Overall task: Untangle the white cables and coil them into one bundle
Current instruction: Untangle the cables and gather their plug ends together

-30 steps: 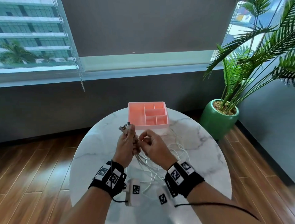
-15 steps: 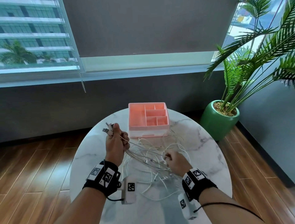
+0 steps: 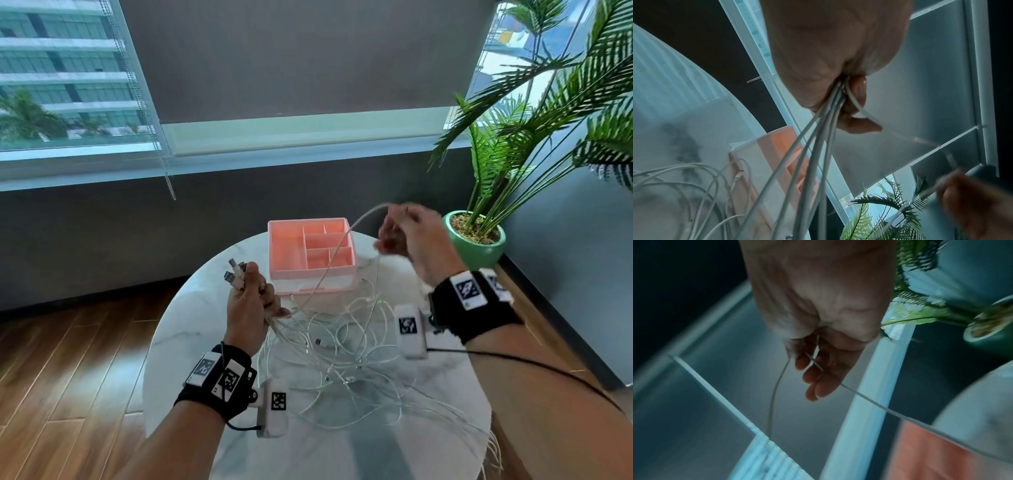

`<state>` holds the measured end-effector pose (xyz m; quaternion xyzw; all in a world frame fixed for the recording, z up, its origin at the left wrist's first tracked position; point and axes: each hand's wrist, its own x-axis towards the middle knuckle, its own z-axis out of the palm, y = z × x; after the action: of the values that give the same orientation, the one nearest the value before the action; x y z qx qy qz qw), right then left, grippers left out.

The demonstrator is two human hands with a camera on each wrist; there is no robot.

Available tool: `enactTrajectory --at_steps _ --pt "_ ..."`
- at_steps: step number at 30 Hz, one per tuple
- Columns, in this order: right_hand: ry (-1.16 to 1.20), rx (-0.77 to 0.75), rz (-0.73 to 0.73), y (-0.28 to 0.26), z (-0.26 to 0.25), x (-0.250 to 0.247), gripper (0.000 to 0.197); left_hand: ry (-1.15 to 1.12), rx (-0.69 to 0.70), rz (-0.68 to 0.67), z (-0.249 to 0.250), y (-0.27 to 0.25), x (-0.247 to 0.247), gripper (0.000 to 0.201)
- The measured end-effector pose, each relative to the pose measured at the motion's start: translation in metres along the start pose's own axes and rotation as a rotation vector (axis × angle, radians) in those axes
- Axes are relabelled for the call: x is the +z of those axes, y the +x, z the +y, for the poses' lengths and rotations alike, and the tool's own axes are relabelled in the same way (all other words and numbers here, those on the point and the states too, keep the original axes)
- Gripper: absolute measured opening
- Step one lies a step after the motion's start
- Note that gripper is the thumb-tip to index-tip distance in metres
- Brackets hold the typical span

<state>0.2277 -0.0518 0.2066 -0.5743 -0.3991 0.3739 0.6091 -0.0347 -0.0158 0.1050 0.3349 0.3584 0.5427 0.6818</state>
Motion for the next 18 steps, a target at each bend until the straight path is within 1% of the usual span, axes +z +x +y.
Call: enactTrajectory --at_steps 2,3,5,6,8,10,12,14,16,18 --pt "0.076 -0.213 -0.072 -0.005 -0.049 0.013 0.018 0.031 0.003 -0.011 0.000 0.000 0.002 0.043" --pt "0.141 -0.310 -0.110 -0.009 -0.068 0.020 0.021 0.050 0.009 -0.016 -0.001 0.001 0.002 0.044" --pt "0.255 -0.438 -0.172 -0.017 -0.091 0.031 0.024 0.093 0.027 -0.029 -0.002 0.001 0.002 0.043" --pt "0.253 -0.468 -0.188 -0.019 -0.095 0.035 0.022 0.109 0.031 -0.038 -0.003 0.000 0.002 0.043" --pt "0.151 -0.469 -0.197 -0.022 -0.086 0.040 0.016 0.119 0.028 -0.057 -0.005 0.000 0.000 0.044" --pt "0.023 -0.417 -0.223 -0.023 -0.061 0.046 0.020 0.110 0.000 -0.065 -0.007 -0.001 0.000 0.042" --pt "-0.103 -0.354 -0.303 -0.030 -0.026 0.053 0.028 0.122 -0.031 -0.075 -0.009 -0.002 0.001 0.042" --pt "-0.202 -0.285 -0.414 -0.042 0.010 0.062 0.036 0.182 -0.039 -0.108 -0.012 -0.002 0.002 0.041" --pt "-0.269 -0.230 -0.507 -0.057 0.038 0.072 0.039 0.243 -0.066 -0.152 -0.015 -0.002 0.003 0.040" --pt "-0.288 -0.207 -0.541 -0.071 0.058 0.081 0.040 0.312 -0.112 -0.191 -0.019 -0.001 0.003 0.041"
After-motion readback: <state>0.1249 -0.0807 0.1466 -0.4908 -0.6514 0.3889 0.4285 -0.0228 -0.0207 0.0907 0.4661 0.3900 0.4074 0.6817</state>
